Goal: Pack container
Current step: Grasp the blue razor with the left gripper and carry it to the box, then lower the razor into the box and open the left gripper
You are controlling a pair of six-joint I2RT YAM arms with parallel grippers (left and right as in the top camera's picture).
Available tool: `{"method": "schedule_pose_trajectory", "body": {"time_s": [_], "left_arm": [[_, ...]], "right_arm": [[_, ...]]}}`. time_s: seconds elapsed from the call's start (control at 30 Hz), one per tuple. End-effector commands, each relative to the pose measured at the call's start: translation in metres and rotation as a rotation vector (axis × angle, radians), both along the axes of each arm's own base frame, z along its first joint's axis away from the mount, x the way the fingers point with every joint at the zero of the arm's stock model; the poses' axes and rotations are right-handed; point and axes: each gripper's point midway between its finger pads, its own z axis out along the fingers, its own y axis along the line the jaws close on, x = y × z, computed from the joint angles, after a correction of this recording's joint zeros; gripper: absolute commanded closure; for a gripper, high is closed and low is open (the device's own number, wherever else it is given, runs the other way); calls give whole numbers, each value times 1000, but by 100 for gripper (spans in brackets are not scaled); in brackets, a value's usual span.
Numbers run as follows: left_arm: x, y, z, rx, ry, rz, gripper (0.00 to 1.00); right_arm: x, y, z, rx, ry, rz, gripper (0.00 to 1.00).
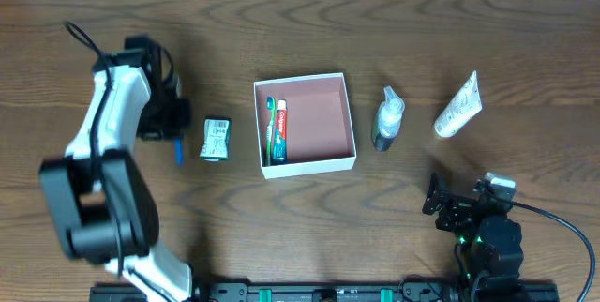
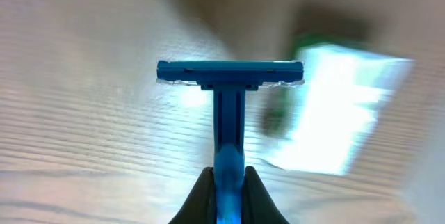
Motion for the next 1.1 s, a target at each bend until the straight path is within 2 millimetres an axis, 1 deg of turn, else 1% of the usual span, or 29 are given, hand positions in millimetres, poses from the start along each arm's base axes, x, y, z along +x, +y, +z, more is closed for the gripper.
{"method": "schedule_pose_trajectory", "body": {"time_s": [0.0,0.07,0.13,0.17,0.23,0.3,0.33,0.47,0.6,0.7,0.77,0.9,1.07], "left_arm": [[10,-52,62,-117,-190,-58,94],[8,-78,81,-128,-254,-104,94],[8,-107,94,-145,-307,-168,94],[8,-119,97,-153,-326,-191,94],[10,-147,96,-165,-353,-238,94],[12,-164,90,-156,-363,-246,94],[14,-173,82,-139,-364,-242,94],[15,-185,53,-67,-331,-174,94],[17,-186,22,-3,-282,-123,94],[22,-188,1,13,-249,-118,94],[21,-188,-12,23,-215,-95,94],[15,-192,-27,32,-173,-87,94],[11,-202,-28,31,-171,-115,94]], "right_arm": [[0,-3,0,5,-5,-17,1],[0,-3,0,5,-5,-17,1],[0,-3,0,5,-5,-17,1],[0,-3,0,5,-5,-17,1],[0,-3,0,5,-5,-17,1],[0,-3,0,5,-5,-17,1],[0,-3,0,5,-5,-17,1],[0,-3,0,5,-5,-17,1],[0,-3,0,5,-5,-17,1],[0,-3,0,5,-5,-17,1],[0,-3,0,5,-5,-17,1],[0,-3,0,5,-5,-17,1],[0,-3,0,5,-5,-17,1]]}}
